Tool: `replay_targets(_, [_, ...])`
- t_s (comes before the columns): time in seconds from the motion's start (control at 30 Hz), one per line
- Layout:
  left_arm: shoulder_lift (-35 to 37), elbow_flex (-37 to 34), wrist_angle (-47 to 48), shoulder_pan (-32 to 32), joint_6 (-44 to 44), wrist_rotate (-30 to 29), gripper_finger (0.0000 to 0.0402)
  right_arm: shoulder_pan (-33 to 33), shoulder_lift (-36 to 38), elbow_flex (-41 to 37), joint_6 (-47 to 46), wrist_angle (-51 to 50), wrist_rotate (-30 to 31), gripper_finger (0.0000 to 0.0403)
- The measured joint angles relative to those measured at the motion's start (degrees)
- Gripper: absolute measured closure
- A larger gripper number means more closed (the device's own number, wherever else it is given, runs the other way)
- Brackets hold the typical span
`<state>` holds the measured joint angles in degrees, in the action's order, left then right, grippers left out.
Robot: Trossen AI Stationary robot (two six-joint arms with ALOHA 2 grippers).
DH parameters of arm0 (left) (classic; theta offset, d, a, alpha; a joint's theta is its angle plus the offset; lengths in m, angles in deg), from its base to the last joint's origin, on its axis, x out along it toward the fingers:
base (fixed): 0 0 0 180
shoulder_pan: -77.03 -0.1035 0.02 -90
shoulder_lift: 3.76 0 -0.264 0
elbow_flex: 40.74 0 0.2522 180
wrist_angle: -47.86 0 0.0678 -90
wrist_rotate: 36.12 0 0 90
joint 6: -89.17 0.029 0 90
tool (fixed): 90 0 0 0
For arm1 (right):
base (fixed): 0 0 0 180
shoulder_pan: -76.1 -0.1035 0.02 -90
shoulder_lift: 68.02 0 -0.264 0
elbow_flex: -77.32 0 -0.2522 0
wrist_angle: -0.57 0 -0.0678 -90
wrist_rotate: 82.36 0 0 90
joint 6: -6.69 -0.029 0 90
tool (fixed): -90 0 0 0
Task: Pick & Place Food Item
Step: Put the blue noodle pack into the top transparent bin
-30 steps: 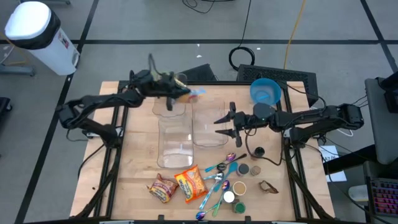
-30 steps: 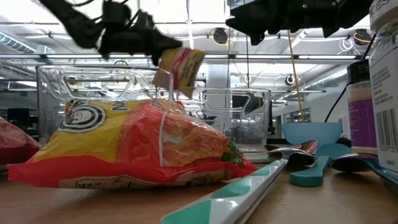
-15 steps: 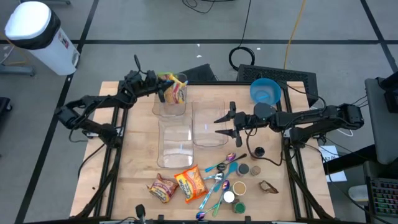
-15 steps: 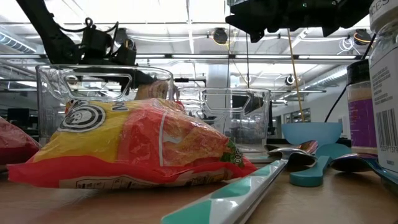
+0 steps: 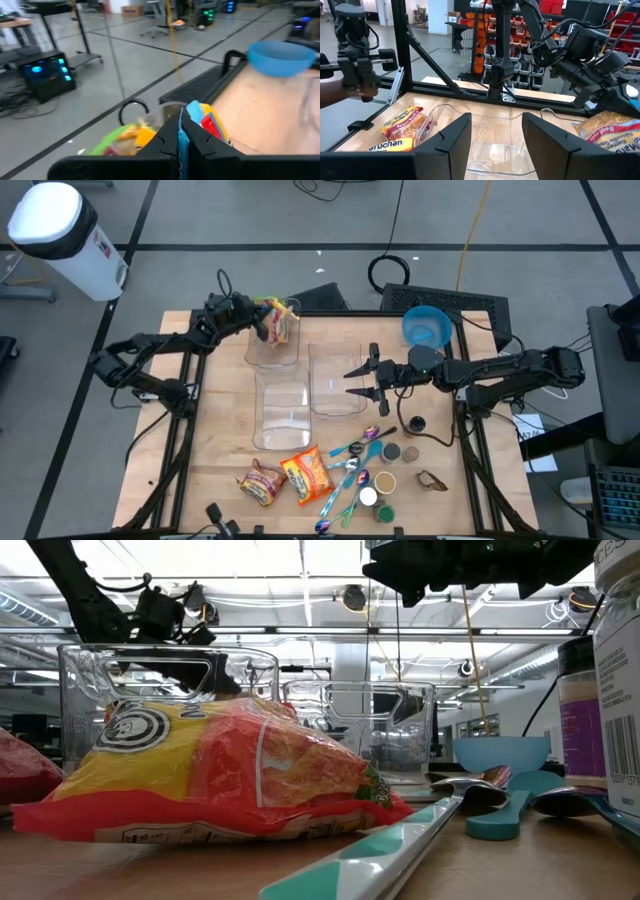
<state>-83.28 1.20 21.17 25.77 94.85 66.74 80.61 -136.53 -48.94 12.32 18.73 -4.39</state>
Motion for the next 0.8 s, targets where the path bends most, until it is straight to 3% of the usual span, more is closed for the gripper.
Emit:
replay_targets(0.37, [0.0, 0.0, 5.28, 0.02, -1.7, -13.64, 0.0368, 0.0, -0.02, 0.0, 0.0, -0.07, 0.0, 0.0236])
replay_targets(0.8, [0.0, 0.0, 6.56, 0.21, -1.56, -18.66, 0.035, 0.0, -0.04, 0.0, 0.0, -0.5, 0.0, 0.0238])
